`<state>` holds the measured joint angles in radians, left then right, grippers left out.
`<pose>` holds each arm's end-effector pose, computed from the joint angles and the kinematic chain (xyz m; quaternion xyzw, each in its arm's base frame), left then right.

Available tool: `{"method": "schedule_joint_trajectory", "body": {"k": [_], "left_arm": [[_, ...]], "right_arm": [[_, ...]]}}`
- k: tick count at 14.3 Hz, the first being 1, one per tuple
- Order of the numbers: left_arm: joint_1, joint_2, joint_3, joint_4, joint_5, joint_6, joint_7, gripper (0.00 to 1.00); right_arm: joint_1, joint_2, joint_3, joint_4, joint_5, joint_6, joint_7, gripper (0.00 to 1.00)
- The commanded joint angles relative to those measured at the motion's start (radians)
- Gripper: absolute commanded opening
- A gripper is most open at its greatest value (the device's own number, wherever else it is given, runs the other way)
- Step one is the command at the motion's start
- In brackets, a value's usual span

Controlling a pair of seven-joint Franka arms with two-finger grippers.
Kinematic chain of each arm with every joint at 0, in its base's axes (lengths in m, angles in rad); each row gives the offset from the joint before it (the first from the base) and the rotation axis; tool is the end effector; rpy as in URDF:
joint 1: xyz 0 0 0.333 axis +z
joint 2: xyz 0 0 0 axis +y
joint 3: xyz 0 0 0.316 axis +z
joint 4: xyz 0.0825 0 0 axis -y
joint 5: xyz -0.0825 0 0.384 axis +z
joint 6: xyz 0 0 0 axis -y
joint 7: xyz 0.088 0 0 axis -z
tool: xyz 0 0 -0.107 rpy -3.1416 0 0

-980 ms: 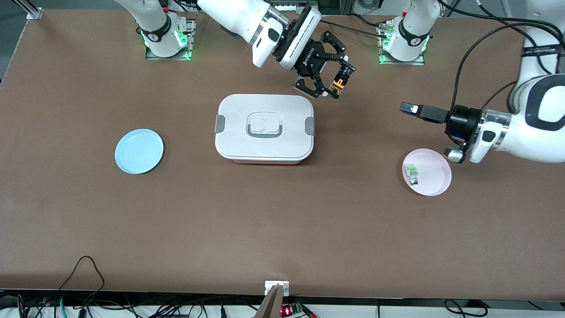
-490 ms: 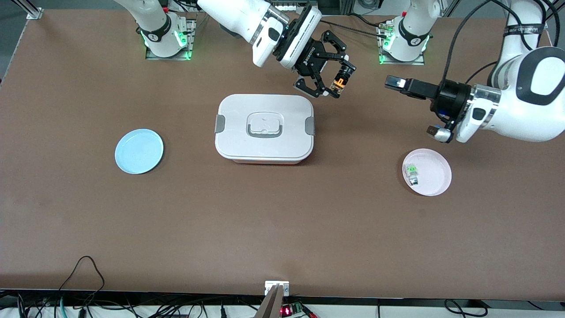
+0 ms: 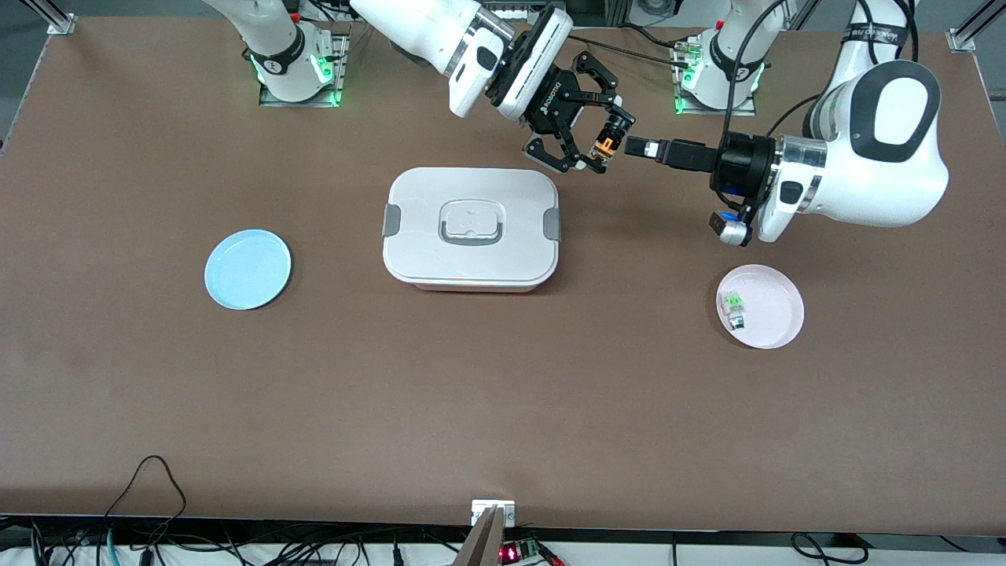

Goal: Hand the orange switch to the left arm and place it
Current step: 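Grasp the orange switch with the left gripper from the right gripper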

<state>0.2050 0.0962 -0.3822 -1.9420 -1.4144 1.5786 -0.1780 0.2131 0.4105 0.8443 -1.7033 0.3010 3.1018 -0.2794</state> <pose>0.5372 -0.1962 0.4930 0.7292 0.1485 -0.2840 0.6046 0.4404 0.5328 0.5456 -0.7727 -0.3310 -0.3905 0.3753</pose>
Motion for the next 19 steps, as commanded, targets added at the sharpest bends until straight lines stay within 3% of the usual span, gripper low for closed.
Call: {"method": "schedule_joint_trajectory", "body": {"k": [1, 3, 8, 13, 15, 19], "left_arm": [[0.01, -0.035, -0.029, -0.031, -0.035, 0.05, -0.026, 0.98], [0.01, -0.035, -0.038, -0.031, -0.037, 0.069, -0.026, 0.84], [0.01, -0.035, -0.043, -0.031, -0.043, 0.08, -0.035, 0.8], [0.011, -0.036, -0.043, -0.031, -0.041, 0.078, -0.034, 0.32], [0.013, -0.038, -0.043, -0.031, -0.04, 0.078, -0.032, 0.0], [0.014, -0.046, -0.041, -0.031, -0.04, 0.078, -0.035, 0.0]], "right_arm": [[0.017, 0.018, -0.004, 0.027, 0.0, 0.011, 0.0, 0.0], [0.023, 0.018, -0.008, 0.027, 0.0, 0.011, 0.0, 0.0], [0.029, 0.024, -0.008, 0.03, 0.0, 0.011, -0.001, 0.0], [0.031, 0.024, -0.008, 0.036, 0.0, 0.011, 0.0, 0.0], [0.031, 0.027, -0.01, 0.036, 0.0, 0.011, -0.001, 0.0], [0.031, 0.028, -0.01, 0.037, 0.0, 0.011, -0.001, 0.0]]}}
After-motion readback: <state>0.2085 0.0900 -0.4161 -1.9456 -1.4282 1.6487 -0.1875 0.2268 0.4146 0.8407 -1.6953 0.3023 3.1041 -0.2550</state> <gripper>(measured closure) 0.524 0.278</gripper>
